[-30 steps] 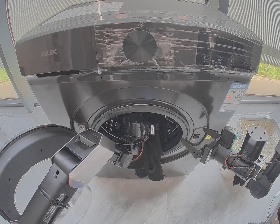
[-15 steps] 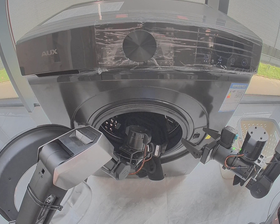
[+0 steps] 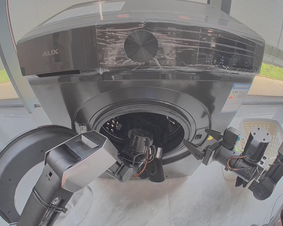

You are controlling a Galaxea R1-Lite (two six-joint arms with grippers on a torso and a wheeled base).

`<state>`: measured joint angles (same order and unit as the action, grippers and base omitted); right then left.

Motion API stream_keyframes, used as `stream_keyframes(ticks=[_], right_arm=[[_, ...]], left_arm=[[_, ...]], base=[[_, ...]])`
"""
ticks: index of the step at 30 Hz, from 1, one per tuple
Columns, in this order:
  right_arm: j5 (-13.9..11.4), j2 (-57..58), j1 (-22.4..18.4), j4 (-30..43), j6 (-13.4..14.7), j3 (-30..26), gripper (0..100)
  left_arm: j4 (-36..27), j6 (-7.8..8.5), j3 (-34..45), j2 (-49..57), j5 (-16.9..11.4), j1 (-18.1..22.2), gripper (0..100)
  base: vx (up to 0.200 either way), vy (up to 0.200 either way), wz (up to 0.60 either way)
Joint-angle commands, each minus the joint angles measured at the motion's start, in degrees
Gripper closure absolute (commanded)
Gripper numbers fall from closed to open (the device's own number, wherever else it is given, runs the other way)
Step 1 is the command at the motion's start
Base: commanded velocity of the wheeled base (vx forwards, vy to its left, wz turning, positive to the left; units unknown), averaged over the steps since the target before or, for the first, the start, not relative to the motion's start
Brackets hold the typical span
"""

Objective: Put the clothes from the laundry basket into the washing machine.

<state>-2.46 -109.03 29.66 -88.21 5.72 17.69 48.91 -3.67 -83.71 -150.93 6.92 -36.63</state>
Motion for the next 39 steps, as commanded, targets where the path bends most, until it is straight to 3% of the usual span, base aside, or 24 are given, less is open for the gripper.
stream_keyframes(ticks=[1, 7, 12, 14, 17, 23, 24, 27, 30, 34, 39], right_arm=[[0.0, -0.04, -0.04, -0.03, 0.0, -0.02, 0], [0.0, 0.05, 0.05, -0.03, 0.0, 0.15, 0], [0.0, -0.04, 0.05, -0.03, 0.08, 0.24, 0], [0.0, -0.04, 0.05, -0.03, 0.0, 0.15, 0], [0.0, -0.13, 0.05, -0.03, 0.08, 0.07, 0], [-0.09, -0.13, -0.13, -0.03, 0.08, 0.07, 0], [-0.09, -0.13, -0.22, -0.03, 0.08, 0.07, 0], [-0.09, -0.13, -0.3, -0.03, 0.08, 0.07, 0], [-0.09, -0.04, -0.3, -0.03, 0.08, 0.07, 0], [-0.09, -0.13, -0.22, -0.03, 0.08, -0.02, 0], [-0.09, -0.22, -0.04, -0.03, 0.08, 0.07, 0]], left_arm=[[0.84, -0.2, -1.98, -1.65, 0.02, 0.16, 100], [2.24, -0.99, -8.57, -1.65, 1.51, 2.0, 100], [3.47, -1.43, -18.68, -5.43, 7.05, 2.71, 100], [3.3, -1.43, -24.13, -7.62, 8.02, 2.71, 100], [2.6, -1.34, -30.88, -11.14, 8.46, 2.88, 100], [1.54, -1.34, -30.88, -11.49, 8.46, 3.23, 100], [1.45, -1.34, -30.88, -11.4, 8.46, 3.32, 0], [1.28, -1.34, -30.19, -9.64, 8.46, 3.23, 0], [0.05, -1.52, -20.7, -3.67, 8.37, 2.71, 0], [-0.39, -1.78, -9.28, 2.84, 6.79, 1.56, 0], [-0.22, -1.78, 1.62, 7.58, 2.83, -0.02, 0]], base=[[0.0, 0.0, 0.0], [0.0, 0.0, 0.0], [0.0, 0.0, 0.0], [0.0, 0.0, 0.0], [0.0, 0.0, 0.0], [0.0, 0.0, 0.0], [0.0, 0.0, 0.0], [0.0, 0.0, 0.0], [0.0, 0.0, 0.0], [0.0, 0.0, 0.0], [0.0, 0.0, 0.0]])
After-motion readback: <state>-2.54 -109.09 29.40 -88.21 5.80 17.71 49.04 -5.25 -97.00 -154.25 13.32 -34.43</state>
